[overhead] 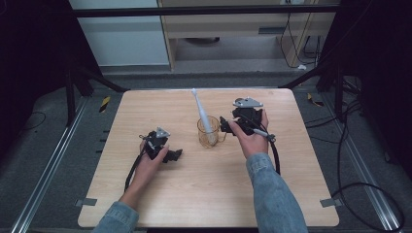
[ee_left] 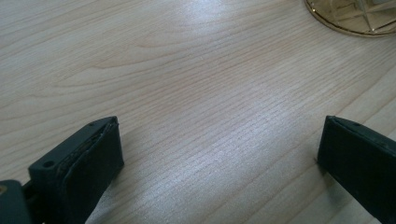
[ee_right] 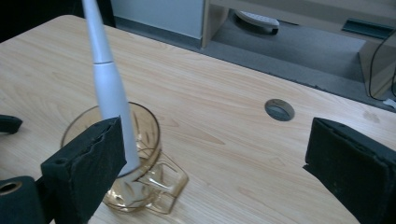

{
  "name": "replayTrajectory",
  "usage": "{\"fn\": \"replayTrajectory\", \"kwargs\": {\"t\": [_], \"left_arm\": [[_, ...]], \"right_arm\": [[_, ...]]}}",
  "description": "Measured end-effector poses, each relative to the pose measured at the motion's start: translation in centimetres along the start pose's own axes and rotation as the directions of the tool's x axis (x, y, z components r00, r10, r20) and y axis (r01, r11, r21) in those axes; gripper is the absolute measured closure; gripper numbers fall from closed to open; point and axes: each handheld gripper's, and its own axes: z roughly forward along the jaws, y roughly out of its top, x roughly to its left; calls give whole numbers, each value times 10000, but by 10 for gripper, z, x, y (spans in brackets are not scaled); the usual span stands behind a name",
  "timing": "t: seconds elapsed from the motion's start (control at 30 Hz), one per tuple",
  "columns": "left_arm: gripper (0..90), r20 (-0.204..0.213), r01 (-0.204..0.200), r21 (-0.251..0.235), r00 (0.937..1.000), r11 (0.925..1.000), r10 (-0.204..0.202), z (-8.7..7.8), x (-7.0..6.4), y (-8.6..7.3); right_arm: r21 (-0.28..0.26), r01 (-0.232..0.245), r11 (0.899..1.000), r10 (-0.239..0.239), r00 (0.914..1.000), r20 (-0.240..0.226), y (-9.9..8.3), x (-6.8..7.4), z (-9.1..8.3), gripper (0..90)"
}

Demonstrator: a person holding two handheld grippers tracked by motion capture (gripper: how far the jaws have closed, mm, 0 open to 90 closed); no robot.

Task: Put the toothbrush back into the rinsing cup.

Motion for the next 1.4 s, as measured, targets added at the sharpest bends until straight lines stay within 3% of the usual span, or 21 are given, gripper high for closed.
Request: {"fn": "replayTrajectory", "kwargs": {"t": [0.4, 0.6, 0.93, 1.1, 1.4], "left_arm": [[0, -8, -43, 14, 10000, 10000, 43, 0, 0, 0], [0, -5, -41, 14, 10000, 10000, 41, 0, 0, 0], [0, -8, -52, 15, 10000, 10000, 52, 0, 0, 0], [0, -8, -53, 14, 10000, 10000, 53, 0, 0, 0], [0, 7, -60, 18, 10000, 10000, 60, 0, 1, 0]], "right_arm": [[197, -468, 9987, 452, 9964, 721, -17, -30, -10, 59], [400, -600, 9974, 564, 9946, 867, -27, -40, -10, 60], [836, -785, 9934, 663, 9880, 1396, -42, -59, 3, 69], [1079, -1188, 9870, 997, 9808, 1678, -48, -70, 12, 79], [1384, -1247, 9825, 971, 9768, 1907, -57, -81, 27, 88]]}}
